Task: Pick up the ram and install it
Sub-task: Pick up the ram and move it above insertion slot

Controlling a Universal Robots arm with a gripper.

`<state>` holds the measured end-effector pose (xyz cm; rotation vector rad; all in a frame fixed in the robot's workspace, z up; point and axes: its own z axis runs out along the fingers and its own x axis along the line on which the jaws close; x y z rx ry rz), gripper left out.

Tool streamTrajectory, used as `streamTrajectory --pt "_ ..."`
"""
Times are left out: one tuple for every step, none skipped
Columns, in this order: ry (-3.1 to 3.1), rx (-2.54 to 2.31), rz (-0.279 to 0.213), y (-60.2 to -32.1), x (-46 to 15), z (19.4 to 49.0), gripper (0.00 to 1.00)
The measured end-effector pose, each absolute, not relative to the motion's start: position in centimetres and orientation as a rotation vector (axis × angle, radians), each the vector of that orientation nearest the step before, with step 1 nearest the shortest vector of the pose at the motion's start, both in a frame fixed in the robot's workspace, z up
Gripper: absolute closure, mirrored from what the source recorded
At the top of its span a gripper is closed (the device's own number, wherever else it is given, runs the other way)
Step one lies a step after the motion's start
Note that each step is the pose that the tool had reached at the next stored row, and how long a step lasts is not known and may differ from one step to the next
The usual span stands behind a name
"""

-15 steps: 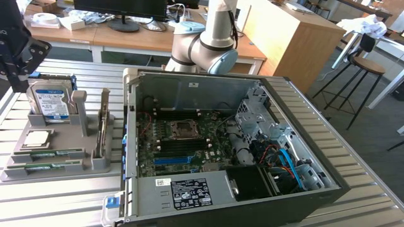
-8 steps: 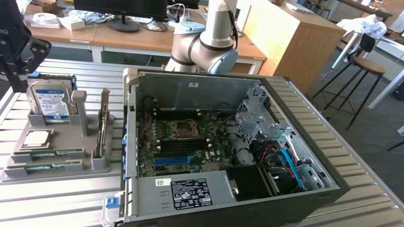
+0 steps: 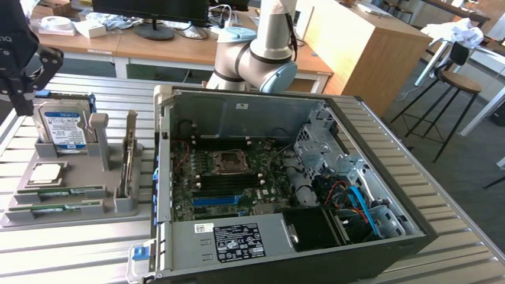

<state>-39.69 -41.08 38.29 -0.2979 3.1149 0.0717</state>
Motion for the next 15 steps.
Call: streamTrajectory --pt "3.113 -0.322 0.072 -41.08 -39.69 38.29 0.9" --pt "3.111 -0.346 0.072 -41.08 -39.69 38.29 0.9" --pt "3.108 -0.371 0.072 -41.08 -39.69 38.29 0.9" --pt "3.106 -0.395 0.072 -41.08 -39.69 38.29 0.9" --pt "3.103 -0.419 0.072 -41.08 -39.69 38.28 0.9" --pt "3.1 -0.443 0.073 -41.08 -39.69 38.28 0.9" --pt "3.096 -0.468 0.073 -41.08 -39.69 38.28 0.9" --pt "3.093 -0.493 0.073 -41.08 -39.69 38.28 0.9" --pt "3.089 -0.518 0.073 -41.08 -39.69 38.28 0.9" --pt "3.085 -0.545 0.073 -41.08 -39.69 38.27 0.9" --pt "3.081 -0.569 0.073 -41.08 -39.69 38.27 0.9" --pt "3.077 -0.593 0.073 -41.08 -39.69 38.27 0.9" --pt "3.072 -0.618 0.073 -41.08 -39.69 38.27 0.9" --pt "3.068 -0.643 0.073 -41.08 -39.69 38.27 0.9" --pt "3.063 -0.668 0.074 -41.08 -39.69 38.26 0.9"
